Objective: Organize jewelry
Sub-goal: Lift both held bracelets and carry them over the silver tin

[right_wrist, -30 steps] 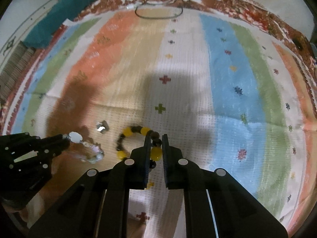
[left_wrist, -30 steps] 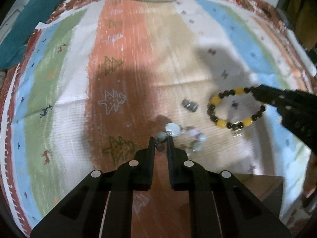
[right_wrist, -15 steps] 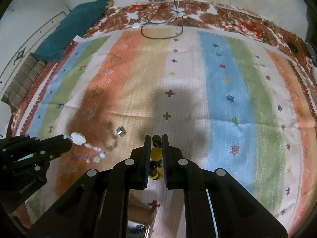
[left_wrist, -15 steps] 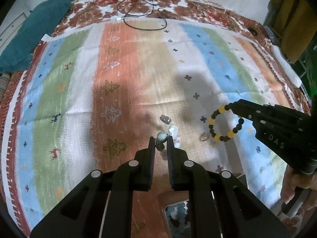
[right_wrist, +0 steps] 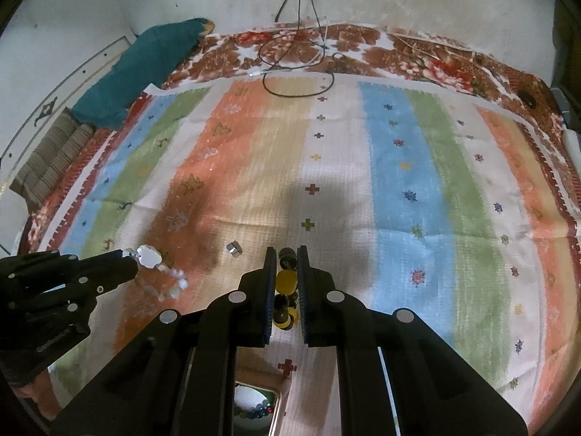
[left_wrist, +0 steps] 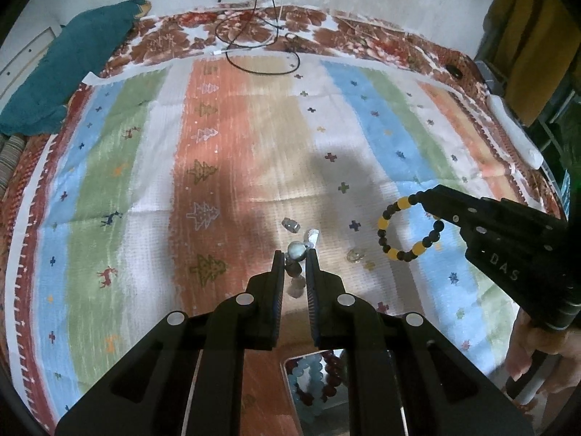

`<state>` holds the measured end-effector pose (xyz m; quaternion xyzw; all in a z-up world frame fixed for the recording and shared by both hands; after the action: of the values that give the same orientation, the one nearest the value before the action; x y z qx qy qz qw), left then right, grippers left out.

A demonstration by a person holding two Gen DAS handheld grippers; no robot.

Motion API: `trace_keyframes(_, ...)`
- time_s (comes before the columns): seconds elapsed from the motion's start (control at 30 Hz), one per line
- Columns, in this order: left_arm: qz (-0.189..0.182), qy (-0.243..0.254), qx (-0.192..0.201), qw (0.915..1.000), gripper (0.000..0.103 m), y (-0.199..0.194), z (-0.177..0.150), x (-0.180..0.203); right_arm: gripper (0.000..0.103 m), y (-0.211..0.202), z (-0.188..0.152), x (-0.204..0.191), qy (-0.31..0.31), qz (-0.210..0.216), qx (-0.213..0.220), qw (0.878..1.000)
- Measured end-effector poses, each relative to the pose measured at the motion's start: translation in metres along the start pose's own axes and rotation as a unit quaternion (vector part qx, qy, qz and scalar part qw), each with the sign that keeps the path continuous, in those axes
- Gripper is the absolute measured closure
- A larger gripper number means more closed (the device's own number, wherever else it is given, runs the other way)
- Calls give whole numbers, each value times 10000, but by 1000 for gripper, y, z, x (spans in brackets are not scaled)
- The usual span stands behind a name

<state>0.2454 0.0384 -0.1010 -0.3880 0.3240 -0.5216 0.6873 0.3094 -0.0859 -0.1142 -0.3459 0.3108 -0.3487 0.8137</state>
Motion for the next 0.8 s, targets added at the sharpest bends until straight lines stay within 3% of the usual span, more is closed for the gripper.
trace_keyframes(0.8, -138, 94, 486, 9987, 92, -46, -17, 12, 91, -50, -17, -31, -372, 63, 446, 9983)
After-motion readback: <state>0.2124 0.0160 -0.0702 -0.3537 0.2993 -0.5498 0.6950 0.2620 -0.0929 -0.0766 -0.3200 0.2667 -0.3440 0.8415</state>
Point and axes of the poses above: each gripper's, at about its wrist camera, not at the fingertips, and y roughly the way its jaws point, x to its right, z to its top, the point moved 6 cm from there along y, roughly the way its jaws point, and after that the axes turned 13 degrees about z, right-handed, at the moved point
